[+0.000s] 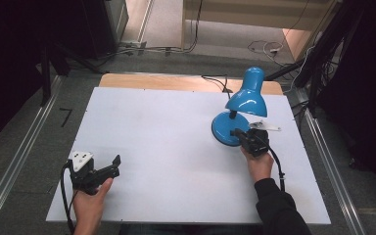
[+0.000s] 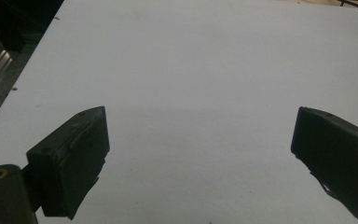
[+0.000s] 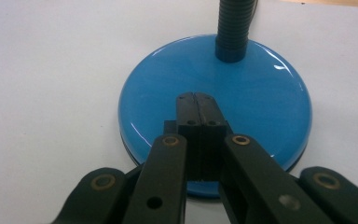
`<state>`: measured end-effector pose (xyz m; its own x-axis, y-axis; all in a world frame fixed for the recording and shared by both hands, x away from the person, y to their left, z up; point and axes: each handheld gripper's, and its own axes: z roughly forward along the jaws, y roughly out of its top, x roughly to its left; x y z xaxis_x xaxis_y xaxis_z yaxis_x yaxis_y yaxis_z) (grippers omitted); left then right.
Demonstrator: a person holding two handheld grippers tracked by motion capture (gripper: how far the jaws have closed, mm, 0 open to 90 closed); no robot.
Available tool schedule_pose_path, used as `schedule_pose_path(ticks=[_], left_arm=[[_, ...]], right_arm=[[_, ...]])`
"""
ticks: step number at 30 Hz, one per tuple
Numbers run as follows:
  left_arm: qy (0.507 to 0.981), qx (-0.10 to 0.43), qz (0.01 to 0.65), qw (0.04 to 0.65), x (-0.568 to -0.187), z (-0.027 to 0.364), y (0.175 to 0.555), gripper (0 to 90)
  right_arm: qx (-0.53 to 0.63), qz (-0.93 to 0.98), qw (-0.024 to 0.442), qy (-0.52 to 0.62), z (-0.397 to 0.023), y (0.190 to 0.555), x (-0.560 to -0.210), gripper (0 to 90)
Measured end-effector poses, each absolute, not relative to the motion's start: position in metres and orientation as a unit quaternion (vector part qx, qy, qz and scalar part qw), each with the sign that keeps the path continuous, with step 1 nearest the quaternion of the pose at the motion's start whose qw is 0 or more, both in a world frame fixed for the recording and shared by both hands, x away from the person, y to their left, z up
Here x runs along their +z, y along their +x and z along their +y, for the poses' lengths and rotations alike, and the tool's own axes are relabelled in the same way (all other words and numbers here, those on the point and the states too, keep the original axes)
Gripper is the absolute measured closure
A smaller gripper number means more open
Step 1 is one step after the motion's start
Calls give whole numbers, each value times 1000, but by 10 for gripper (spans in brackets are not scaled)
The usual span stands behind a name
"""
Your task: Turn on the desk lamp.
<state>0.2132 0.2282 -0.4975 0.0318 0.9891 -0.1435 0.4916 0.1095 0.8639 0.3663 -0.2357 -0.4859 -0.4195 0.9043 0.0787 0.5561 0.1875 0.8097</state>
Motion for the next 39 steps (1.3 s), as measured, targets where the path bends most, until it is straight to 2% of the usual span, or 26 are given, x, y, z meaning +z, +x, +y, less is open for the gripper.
schedule_pose_path(ticks=[39], left_arm=[[590,301,628,408,-498,230,213,51]], right_arm=[[402,738,211,500,-228,375,-493,875]])
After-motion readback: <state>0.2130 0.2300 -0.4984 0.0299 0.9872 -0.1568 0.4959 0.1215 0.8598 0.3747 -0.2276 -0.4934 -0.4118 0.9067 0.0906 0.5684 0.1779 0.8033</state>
